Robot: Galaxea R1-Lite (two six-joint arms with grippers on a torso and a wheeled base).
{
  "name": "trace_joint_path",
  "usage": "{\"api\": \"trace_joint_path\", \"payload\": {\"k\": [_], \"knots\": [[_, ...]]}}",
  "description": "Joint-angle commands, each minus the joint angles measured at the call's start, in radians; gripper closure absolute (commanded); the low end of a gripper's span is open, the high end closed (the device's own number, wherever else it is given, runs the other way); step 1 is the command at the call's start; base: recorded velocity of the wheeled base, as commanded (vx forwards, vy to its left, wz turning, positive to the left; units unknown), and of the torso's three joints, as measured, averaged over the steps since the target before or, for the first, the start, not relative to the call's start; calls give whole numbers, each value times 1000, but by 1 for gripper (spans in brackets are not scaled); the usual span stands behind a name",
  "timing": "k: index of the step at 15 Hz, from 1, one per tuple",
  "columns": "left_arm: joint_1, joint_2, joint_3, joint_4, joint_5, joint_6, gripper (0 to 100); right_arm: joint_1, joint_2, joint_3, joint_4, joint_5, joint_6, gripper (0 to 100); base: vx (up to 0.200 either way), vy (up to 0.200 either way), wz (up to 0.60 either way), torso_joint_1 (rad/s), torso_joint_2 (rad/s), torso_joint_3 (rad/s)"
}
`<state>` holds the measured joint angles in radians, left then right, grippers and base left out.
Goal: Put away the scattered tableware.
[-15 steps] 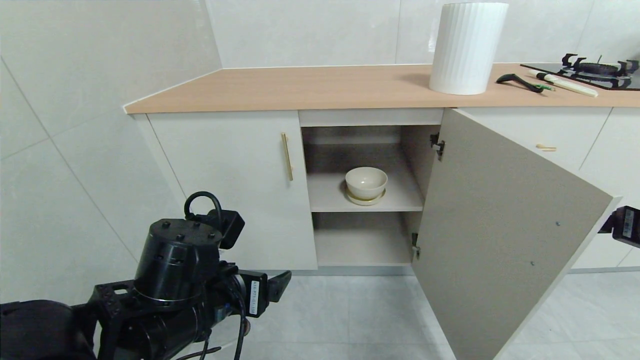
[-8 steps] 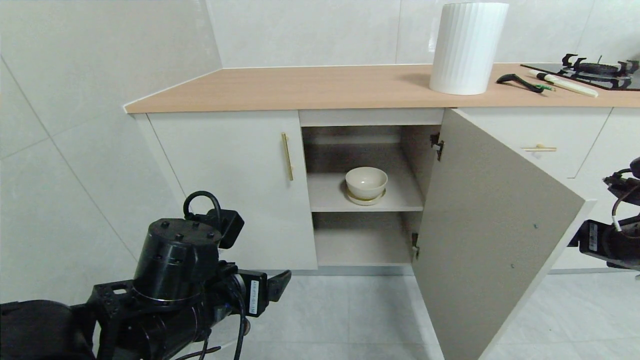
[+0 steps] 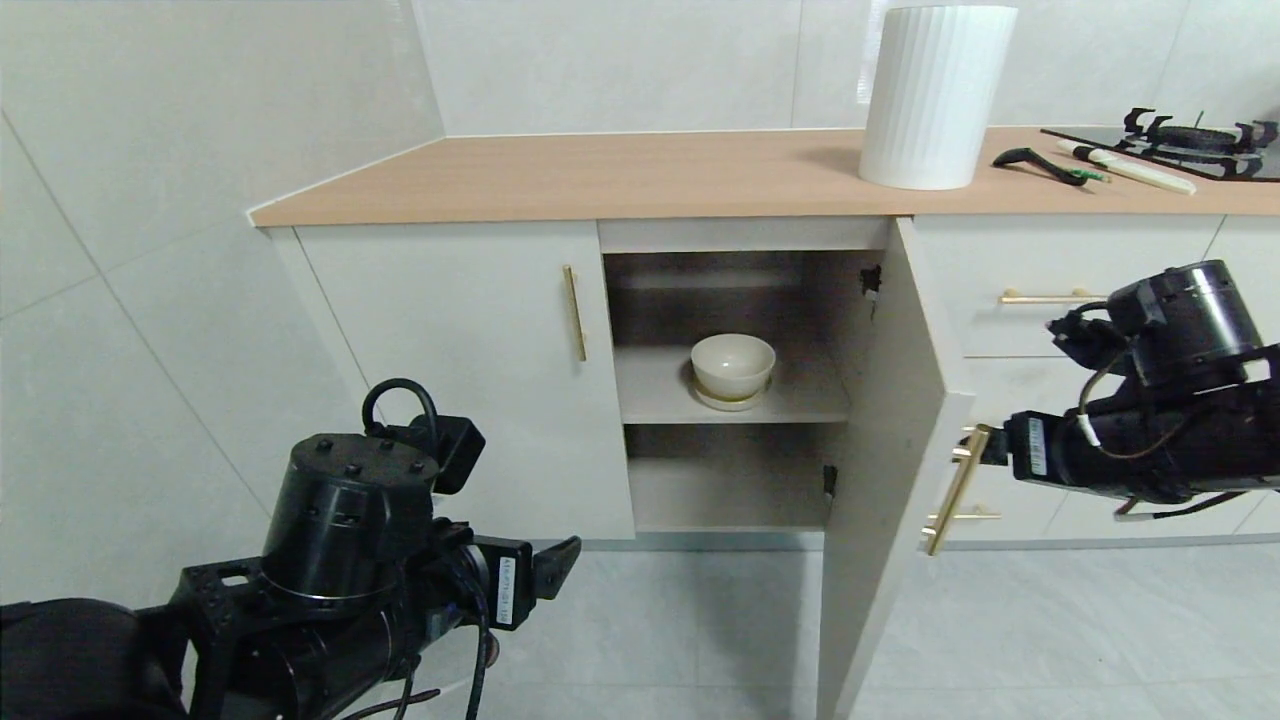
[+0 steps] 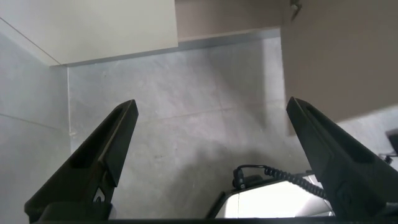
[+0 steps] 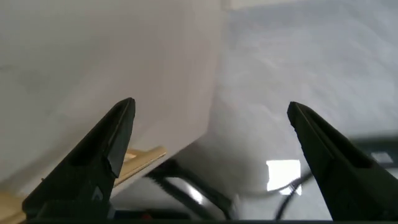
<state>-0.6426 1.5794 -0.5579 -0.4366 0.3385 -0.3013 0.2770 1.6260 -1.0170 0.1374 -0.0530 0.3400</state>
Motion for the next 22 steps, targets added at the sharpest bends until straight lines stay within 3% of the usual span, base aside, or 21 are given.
{"api": "trace_joint_path", "payload": {"k": [1, 5, 7, 12, 19, 22], "knots": [[0, -2, 0, -1, 0, 1, 0, 120, 77, -61, -6, -1, 7, 0, 0, 0, 0, 0, 0, 0], [9, -16, 1, -1, 0, 1, 0, 211, 158, -106, -12, 1, 8, 0, 0, 0, 0, 0, 0, 0], [11, -33, 0, -1, 0, 2, 0, 222, 184, -112, -45, 1, 10, 0, 0, 0, 0, 0, 0, 0], [11, -58, -2, -1, 2, 5, 0, 246, 285, -112, -288, -4, 24, 0, 0, 0, 0, 0, 0, 0], [11, -61, -2, -2, 4, 7, 0, 246, 331, -106, -430, -5, 99, 0, 0, 0, 0, 0, 0, 0], [9, -59, 0, -1, 4, 8, 0, 249, 348, -106, -430, -7, 97, 0, 0, 0, 0, 0, 0, 0]]}}
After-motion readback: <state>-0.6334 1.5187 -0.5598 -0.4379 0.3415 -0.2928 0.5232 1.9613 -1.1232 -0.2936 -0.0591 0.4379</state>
